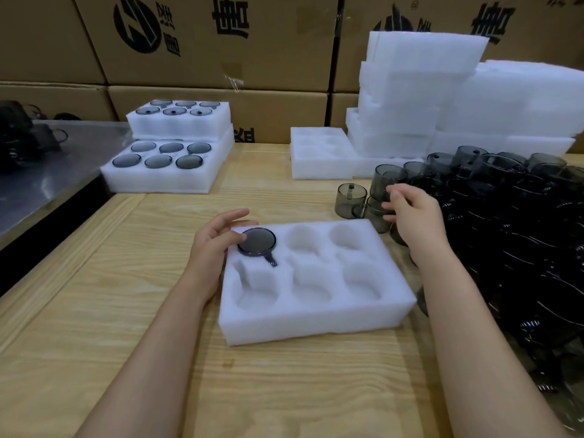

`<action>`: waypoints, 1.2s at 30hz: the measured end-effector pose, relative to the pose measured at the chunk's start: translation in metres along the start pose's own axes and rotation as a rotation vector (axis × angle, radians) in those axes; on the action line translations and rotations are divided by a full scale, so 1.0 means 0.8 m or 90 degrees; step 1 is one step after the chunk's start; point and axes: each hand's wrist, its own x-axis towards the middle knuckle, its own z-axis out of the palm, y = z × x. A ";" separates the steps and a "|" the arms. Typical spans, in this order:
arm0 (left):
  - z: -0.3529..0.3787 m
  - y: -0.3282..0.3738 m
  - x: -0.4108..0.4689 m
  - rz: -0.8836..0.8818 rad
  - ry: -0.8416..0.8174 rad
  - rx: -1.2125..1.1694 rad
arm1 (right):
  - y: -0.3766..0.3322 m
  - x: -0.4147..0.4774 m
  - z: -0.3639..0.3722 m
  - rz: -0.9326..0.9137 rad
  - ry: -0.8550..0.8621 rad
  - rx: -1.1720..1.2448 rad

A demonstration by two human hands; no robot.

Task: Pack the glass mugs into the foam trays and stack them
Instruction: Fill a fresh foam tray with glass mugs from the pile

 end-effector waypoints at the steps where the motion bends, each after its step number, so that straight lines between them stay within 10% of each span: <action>1: 0.000 -0.001 0.001 0.002 0.001 -0.002 | -0.003 0.001 0.001 0.002 -0.002 0.032; 4: -0.001 -0.003 0.002 0.005 0.007 0.002 | -0.008 0.001 0.004 0.040 0.001 0.085; 12: 0.005 -0.002 -0.001 0.019 0.018 0.026 | -0.048 0.002 0.017 -0.261 0.098 -0.445; 21: 0.008 0.004 -0.006 -0.011 0.003 0.031 | -0.063 0.048 0.033 -0.096 -0.012 -0.932; 29: 0.010 0.005 -0.008 0.003 0.004 0.036 | -0.069 0.038 0.036 -0.124 -0.065 -0.904; 36: 0.006 0.012 -0.010 0.011 -0.021 0.044 | -0.109 -0.019 0.029 -0.170 -0.279 -0.436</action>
